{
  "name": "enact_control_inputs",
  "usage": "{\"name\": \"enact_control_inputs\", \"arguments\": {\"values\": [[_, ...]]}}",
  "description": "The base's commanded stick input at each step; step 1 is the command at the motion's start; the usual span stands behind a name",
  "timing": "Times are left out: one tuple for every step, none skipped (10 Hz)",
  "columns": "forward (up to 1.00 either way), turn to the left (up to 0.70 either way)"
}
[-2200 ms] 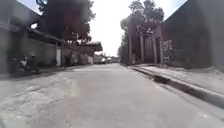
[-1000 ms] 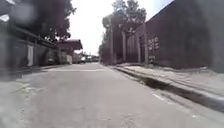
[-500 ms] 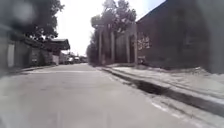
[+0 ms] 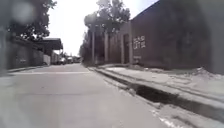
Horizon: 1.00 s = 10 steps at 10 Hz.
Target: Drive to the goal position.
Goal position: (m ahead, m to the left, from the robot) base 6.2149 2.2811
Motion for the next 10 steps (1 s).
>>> {"name": "enact_control_inputs", "arguments": {"values": [[1.00,0.38],[1.00,0.38],[1.00,0.38],[1.00,0.36],[1.00,0.29],[1.00,0.07],[1.00,0.00],[1.00,0.00],[1.00,-0.03],[1.00,-0.39]]}}
